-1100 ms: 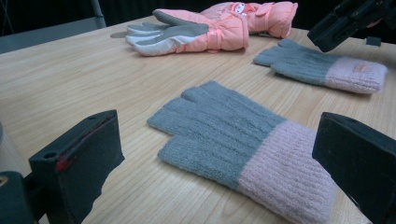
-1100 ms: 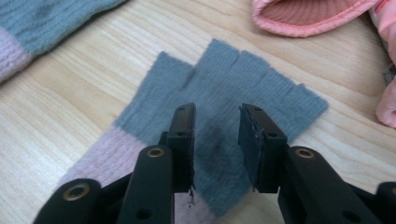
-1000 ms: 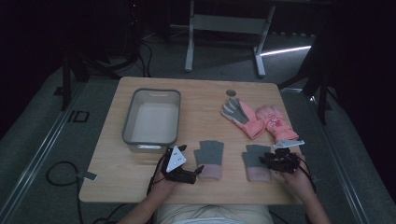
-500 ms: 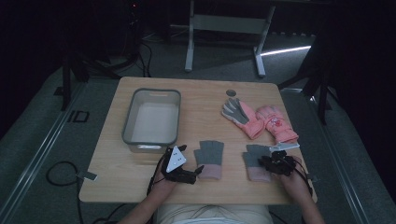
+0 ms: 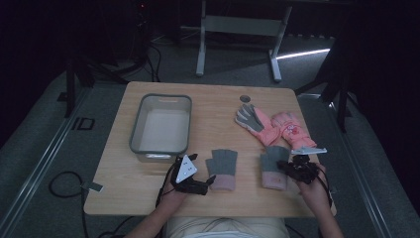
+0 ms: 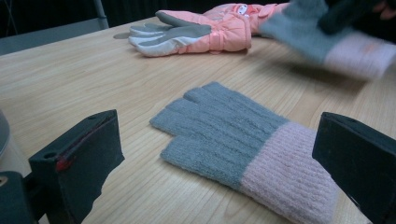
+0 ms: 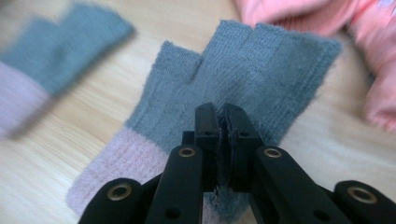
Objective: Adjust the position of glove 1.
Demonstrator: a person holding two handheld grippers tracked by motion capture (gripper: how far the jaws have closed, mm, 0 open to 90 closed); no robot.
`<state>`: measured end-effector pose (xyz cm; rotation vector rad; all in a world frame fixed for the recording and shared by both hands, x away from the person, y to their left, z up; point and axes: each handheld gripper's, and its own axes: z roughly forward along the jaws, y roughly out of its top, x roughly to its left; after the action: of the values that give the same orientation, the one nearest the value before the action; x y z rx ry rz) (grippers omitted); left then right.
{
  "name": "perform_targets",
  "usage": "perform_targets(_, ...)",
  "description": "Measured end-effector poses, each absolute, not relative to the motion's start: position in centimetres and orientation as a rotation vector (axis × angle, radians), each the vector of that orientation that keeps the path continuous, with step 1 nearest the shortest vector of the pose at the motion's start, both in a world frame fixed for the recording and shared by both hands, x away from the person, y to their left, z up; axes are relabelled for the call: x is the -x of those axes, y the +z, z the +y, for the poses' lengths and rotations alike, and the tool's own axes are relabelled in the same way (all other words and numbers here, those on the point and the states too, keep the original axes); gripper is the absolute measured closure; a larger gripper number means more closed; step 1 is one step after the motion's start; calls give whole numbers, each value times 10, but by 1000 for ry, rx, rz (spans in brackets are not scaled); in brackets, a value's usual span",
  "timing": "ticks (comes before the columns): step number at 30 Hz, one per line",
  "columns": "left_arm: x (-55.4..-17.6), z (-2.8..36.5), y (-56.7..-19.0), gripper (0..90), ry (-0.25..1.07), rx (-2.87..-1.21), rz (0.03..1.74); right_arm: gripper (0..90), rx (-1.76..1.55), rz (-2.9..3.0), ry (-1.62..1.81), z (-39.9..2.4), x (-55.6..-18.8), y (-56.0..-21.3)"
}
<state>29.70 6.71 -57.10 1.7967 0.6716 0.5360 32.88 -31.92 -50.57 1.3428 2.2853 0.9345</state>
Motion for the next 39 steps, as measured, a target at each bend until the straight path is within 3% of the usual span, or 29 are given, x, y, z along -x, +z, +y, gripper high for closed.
perform_targets(10,-297,67,-571,10,533,-1786,669,853,-1249,2233,1047,-283,-325,-449)
perform_targets(15,-296,66,-571,10,556,-1790,667,853,-1208,2257,1068,-265,-327,-446)
perform_targets(31,-295,69,-570,10,531,-1767,650,853,-1218,2424,1058,-178,-338,-493)
perform_targets(39,-295,69,-570,10,517,-1765,644,852,-1236,2471,1030,-158,-339,-509)
